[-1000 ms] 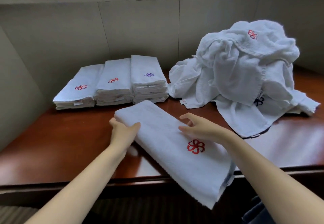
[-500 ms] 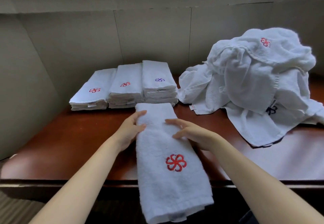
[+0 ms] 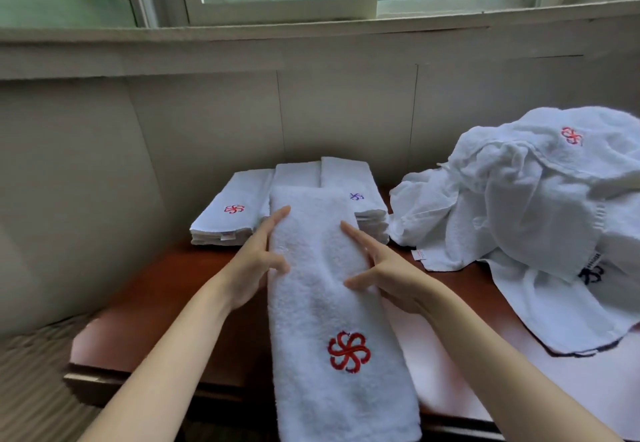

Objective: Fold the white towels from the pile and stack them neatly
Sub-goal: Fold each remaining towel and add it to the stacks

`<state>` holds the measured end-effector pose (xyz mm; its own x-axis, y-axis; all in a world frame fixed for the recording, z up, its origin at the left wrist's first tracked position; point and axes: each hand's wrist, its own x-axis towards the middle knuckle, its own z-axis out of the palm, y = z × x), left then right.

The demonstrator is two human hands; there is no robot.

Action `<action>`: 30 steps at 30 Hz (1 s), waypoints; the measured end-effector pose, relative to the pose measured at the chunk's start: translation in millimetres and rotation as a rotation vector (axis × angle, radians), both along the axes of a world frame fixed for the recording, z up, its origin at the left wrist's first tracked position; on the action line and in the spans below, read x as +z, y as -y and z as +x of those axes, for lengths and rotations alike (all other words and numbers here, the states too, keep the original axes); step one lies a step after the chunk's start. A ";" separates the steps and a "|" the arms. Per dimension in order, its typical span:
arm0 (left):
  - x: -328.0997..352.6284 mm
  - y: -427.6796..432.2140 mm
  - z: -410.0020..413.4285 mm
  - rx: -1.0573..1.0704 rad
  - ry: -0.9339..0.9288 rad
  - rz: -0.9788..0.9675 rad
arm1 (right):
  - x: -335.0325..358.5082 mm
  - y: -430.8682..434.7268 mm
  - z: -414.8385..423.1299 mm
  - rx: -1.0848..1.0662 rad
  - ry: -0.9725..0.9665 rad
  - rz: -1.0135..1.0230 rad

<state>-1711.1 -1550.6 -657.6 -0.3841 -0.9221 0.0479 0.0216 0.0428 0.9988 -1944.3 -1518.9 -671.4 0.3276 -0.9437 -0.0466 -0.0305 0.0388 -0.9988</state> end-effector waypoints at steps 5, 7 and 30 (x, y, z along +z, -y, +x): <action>36.4 21.3 45.6 0.087 0.050 -0.019 | 28.3 33.7 44.1 0.071 0.012 -0.024; 62.1 47.0 68.2 0.124 0.105 -0.035 | 46.2 64.3 67.0 0.091 0.030 -0.045; -15.6 309.1 138.4 0.259 0.313 0.188 | 11.8 419.1 175.9 -0.320 -0.271 -0.005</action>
<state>-1572.7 -1859.7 -673.2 -0.1084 -0.9713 -0.2115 -0.2709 -0.1759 0.9464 -1768.4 -1938.0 -659.6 -0.0058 -0.9963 -0.0862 -0.2798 0.0843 -0.9563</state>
